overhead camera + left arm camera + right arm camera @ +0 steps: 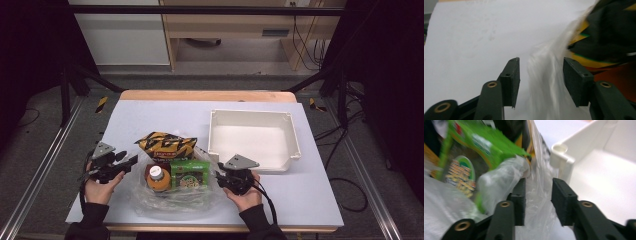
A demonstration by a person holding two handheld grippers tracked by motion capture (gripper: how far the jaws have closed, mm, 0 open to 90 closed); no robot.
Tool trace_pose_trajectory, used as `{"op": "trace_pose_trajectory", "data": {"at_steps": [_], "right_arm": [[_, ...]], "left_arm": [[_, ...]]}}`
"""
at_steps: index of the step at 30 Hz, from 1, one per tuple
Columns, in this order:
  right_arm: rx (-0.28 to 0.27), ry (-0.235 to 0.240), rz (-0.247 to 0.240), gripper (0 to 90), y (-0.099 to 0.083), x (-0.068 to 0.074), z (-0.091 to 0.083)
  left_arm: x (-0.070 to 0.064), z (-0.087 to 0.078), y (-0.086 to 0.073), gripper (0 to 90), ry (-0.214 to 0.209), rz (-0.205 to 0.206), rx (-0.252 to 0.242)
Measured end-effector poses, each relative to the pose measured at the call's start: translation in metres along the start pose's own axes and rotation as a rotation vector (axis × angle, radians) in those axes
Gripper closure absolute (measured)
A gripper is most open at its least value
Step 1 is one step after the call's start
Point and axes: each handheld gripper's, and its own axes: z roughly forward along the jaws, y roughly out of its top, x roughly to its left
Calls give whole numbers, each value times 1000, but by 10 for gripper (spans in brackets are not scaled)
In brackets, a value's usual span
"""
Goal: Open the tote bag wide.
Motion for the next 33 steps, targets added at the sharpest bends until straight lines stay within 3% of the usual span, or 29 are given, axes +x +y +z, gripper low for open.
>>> {"op": "trace_pose_trajectory", "data": {"at_steps": [6,8,12,13,18,19,20,21,26,33], "right_arm": [[-116,39,16,560,13,-2,-33],[-144,48,12,533,18,-1,-40],[-177,73,-16,520,27,7,-49],[-164,79,-40,520,29,11,-49],[-108,62,-44,542,21,10,-39],[-84,67,-24,601,15,7,-34],[-84,67,-24,601,15,7,-34],[-48,75,-14,672,8,5,-28],[-8,90,-13,798,-4,4,-22],[65,92,-4,848,-26,4,-14]], "left_arm": [[-12,-30,13,433,-12,32,-89],[-14,-34,13,430,-19,25,-107],[-19,-43,8,454,-15,50,-93],[-22,-47,4,471,-8,67,-74],[-27,-47,-10,556,-19,84,-17],[-28,-46,-15,588,-9,91,6],[-29,-44,-19,588,-8,98,25],[-30,-40,-27,609,-13,90,45],[-34,-29,-40,653,-8,101,109],[-38,-16,-52,790,8,129,195]]}}
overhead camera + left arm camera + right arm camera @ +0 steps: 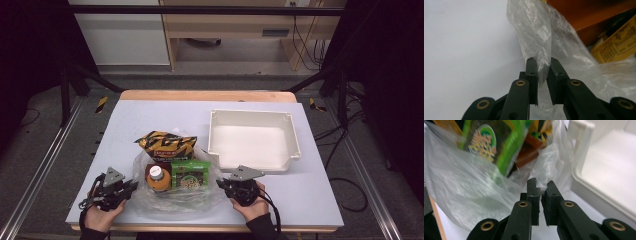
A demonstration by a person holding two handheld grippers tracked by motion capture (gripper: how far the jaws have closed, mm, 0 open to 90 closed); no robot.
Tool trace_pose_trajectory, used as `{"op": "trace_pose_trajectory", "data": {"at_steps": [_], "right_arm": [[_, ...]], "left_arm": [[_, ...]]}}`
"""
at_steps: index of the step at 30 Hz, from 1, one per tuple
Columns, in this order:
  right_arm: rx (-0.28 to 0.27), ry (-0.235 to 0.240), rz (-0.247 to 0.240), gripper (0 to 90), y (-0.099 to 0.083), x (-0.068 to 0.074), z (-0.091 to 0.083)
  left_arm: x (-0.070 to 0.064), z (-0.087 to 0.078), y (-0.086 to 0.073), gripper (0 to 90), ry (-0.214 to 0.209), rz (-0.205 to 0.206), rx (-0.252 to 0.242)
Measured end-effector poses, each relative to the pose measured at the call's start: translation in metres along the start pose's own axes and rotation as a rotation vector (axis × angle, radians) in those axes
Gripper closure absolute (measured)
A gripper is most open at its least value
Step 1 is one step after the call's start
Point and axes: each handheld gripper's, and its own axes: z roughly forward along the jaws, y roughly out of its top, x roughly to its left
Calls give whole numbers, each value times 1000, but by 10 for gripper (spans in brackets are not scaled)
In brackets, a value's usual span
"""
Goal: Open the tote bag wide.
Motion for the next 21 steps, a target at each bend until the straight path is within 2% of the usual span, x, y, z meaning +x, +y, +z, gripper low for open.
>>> {"op": "trace_pose_trajectory", "data": {"at_steps": [8,18,21], "right_arm": [[63,-24,13,831,-16,-4,11],[78,-38,29,814,-22,-7,17],[77,-36,26,784,-22,-7,17]], "left_arm": [[-1,7,-7,797,18,2,21],[-2,11,-12,767,32,17,2],[-1,11,-12,716,37,15,-7]]}}
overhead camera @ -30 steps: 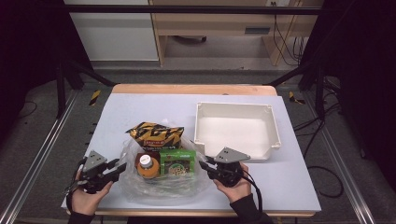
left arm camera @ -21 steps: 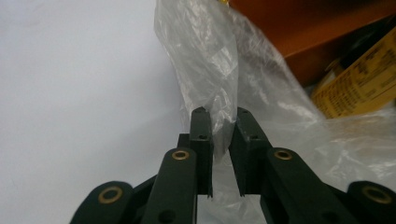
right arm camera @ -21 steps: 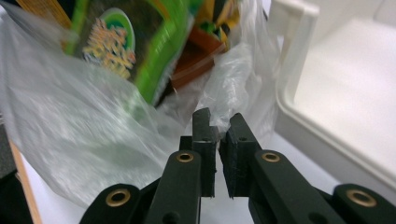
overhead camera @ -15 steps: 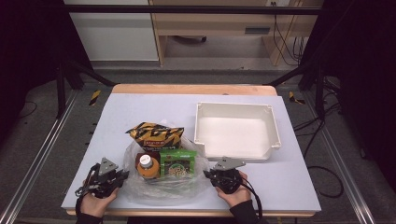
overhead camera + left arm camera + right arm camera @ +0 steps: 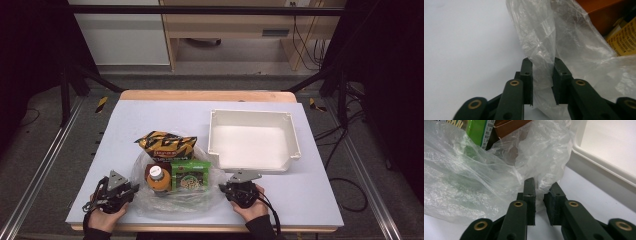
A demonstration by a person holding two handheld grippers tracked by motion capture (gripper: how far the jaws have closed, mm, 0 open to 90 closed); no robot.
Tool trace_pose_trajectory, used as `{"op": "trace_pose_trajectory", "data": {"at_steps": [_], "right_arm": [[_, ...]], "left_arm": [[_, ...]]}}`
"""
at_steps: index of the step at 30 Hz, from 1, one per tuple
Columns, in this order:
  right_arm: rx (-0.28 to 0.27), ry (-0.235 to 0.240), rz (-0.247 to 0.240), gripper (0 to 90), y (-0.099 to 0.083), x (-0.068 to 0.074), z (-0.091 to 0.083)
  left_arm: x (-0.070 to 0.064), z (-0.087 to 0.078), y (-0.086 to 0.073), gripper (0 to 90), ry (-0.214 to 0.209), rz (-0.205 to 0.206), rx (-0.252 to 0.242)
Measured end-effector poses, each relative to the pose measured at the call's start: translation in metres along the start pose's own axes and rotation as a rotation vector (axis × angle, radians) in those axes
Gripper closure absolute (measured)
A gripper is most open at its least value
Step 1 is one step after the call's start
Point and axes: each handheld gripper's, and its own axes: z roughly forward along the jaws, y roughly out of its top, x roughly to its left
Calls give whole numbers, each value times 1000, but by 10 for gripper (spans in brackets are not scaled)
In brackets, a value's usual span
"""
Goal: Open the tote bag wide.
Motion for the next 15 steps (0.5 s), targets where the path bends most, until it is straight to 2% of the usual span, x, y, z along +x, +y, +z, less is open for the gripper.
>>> {"op": "trace_pose_trajectory", "data": {"at_steps": [1,2,3,8,15], "right_arm": [[-2,-2,3,744,0,0,-1],[-2,-2,3,744,0,0,-1],[-14,-5,2,701,1,-1,-2],[-60,-10,-4,617,3,-1,-11],[-117,1,-6,494,8,-1,-21]], "left_arm": [[2,0,0,675,1,-9,-6],[2,0,0,655,1,-9,-6],[4,-1,-1,638,-7,-22,-14],[7,-6,0,579,-13,-43,-54],[12,-21,4,468,-32,-93,-157]]}}
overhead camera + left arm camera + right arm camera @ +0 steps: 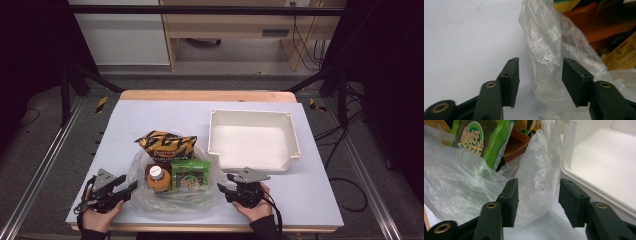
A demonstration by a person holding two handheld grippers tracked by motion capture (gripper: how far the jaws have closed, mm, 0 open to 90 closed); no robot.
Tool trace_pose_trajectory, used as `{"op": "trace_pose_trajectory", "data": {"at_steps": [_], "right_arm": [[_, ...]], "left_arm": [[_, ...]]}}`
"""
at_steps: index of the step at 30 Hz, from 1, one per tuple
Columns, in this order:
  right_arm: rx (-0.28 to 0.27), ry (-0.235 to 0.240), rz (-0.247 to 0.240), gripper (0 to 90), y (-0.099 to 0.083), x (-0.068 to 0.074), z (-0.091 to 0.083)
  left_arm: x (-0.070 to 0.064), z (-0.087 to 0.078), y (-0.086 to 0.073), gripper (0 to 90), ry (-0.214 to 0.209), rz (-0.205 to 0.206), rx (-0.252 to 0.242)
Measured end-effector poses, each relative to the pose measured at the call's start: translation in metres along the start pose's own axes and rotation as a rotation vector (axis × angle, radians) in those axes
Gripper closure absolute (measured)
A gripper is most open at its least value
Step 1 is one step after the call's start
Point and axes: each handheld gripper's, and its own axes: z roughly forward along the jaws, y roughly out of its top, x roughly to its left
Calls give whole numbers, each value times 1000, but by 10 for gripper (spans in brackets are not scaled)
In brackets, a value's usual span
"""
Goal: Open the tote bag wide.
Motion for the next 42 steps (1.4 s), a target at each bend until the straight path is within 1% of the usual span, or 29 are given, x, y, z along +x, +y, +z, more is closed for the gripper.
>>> {"op": "trace_pose_trajectory", "data": {"at_steps": [1,2,4,6,9,13,14,15,16,17,18,21,25,26,29,30,31,32,33,34,37,38,40,42], "right_arm": [[-8,1,4,485,1,0,-1],[-15,2,2,475,2,0,-2],[-37,2,1,430,6,1,-5],[-47,4,0,421,7,1,-6],[-80,3,-6,387,13,2,-12],[-121,4,-1,390,21,1,-21],[-142,9,2,398,25,0,-25],[-142,9,2,398,25,0,-25],[-158,13,8,401,31,-1,-28],[-158,13,8,401,31,-1,-28],[-169,14,13,402,35,-1,-30],[-174,25,16,402,40,0,-30],[-172,35,23,393,45,4,-26],[-167,44,30,384,47,6,-22],[-161,56,31,377,49,9,-18],[-150,65,39,366,51,11,-13],[-150,65,39,366,51,11,-13],[-136,71,44,350,51,13,-8],[-136,71,44,350,51,13,-8],[-123,71,48,332,51,14,-3],[-115,71,48,328,52,15,2],[-113,72,47,328,52,15,3],[-111,78,50,327,53,16,7],[-114,90,68,321,54,17,12]], "left_arm": [[0,-3,2,453,-5,-10,-20],[0,-6,4,444,-2,-9,-40],[0,-10,7,413,1,-13,-61],[0,-15,10,410,-5,-16,-87],[-2,-19,15,385,-7,-14,-107],[0,-25,24,366,4,-11,-132],[1,-26,26,361,9,-12,-136],[2,-27,28,361,12,-13,-140],[3,-27,30,355,14,-15,-143],[4,-27,32,355,18,-16,-144],[7,-27,35,348,23,-17,-145],[9,-26,37,340,26,-23,-149],[13,-23,43,326,31,-30,-155],[15,-21,47,324,39,-33,-166],[17,-19,51,317,39,-45,-167],[17,-16,53,314,46,-45,-167],[17,-16,53,312,46,-45,-167],[17,-11,54,309,42,-45,-165],[17,-11,54,308,42,-45,-165],[17,-10,54,306,40,-47,-168],[18,-9,52,300,38,-50,-173],[20,-10,51,300,32,-59,-179],[22,-11,49,296,34,-61,-190],[24,-11,47,296,34,-63,-191]]}}
